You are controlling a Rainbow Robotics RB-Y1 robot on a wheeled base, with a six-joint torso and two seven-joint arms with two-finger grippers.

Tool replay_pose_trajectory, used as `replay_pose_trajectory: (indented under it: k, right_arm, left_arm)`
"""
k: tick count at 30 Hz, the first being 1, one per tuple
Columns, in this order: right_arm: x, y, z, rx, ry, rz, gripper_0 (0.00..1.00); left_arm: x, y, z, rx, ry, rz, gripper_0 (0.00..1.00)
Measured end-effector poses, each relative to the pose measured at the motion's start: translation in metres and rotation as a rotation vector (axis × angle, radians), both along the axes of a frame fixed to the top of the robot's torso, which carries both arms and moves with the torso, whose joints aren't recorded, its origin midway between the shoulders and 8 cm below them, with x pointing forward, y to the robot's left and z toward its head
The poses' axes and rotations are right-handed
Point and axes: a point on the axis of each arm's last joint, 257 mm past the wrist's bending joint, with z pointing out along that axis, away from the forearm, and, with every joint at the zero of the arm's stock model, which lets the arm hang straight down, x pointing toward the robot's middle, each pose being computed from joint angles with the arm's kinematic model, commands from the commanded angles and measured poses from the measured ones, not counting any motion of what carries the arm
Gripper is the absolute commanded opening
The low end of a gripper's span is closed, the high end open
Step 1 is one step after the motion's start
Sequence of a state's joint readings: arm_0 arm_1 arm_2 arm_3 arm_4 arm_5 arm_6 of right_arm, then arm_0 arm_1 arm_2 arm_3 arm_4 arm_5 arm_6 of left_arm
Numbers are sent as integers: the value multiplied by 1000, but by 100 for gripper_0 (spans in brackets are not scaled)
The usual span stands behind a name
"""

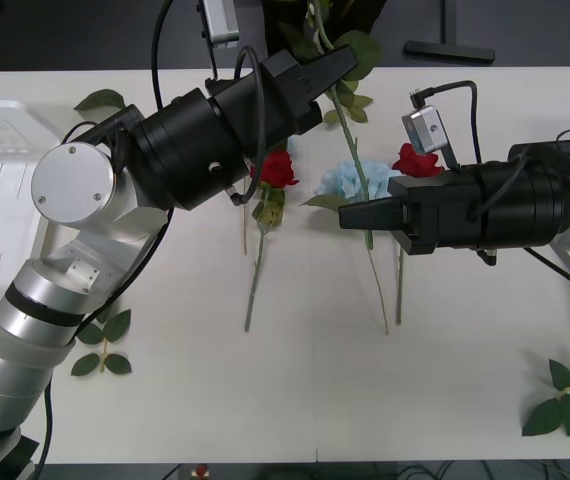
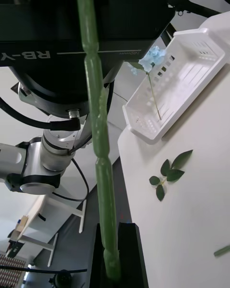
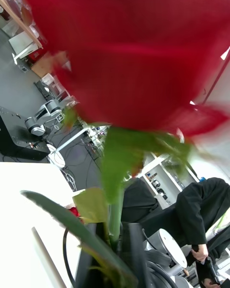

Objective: Place the red flowers into the right box and the blue flowers into the left box. If a person shows an open palm, hand one flower to the person first, then continue sorting.

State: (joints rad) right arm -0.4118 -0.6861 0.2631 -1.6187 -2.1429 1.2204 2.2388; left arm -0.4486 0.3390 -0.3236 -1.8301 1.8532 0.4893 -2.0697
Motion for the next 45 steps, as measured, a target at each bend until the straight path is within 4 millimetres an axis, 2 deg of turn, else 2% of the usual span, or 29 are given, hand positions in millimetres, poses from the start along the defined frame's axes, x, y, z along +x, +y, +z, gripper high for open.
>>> replay_pose_trajectory:
  k: [2, 4, 9, 12, 16, 20, 24, 29, 32, 37, 42, 45]
  right_arm:
    - [0, 0, 0, 0, 0, 0, 0]
    - [0, 0, 0, 0, 1, 0, 0]
    - [0, 0, 0, 0, 5, -2, 0]
    - [4, 0, 1, 3, 18, -19, 0]
    - [17, -10, -8, -53, -17, -61, 0]
    - [41, -41, -7, -132, -75, -148, 0]
    - [76, -96, -1, -255, -99, -301, 0]
    - [110, -173, 15, -393, -164, -471, 0]
    - [128, -233, 19, -496, -182, -586, 0]
    - [141, -322, 27, -658, -189, -739, 0]
    - [143, -400, 41, -810, -198, -869, 0]
    - [141, -438, 54, -889, -213, -932, 0]
  left_arm:
    - [0, 0, 0, 1, 0, -2, 89]
    - [-1, -1, -1, 3, 0, -5, 100]
    - [-6, -2, -5, 29, -6, -28, 100]
    - [-10, 6, -11, 80, -23, -56, 100]
    - [-10, 33, -12, 157, -57, -71, 100]
    - [-5, 69, -23, 275, -90, -51, 100]
    - [3, 112, -58, 482, -94, -30, 100]
    - [26, 167, -106, 684, -14, 33, 100]
    - [49, 204, -143, 831, 46, 117, 100]
    - [87, 246, -189, 991, 172, 279, 100]
    - [113, 256, -214, 1066, 302, 433, 100]
    - [124, 248, -224, 1115, 354, 516, 100]
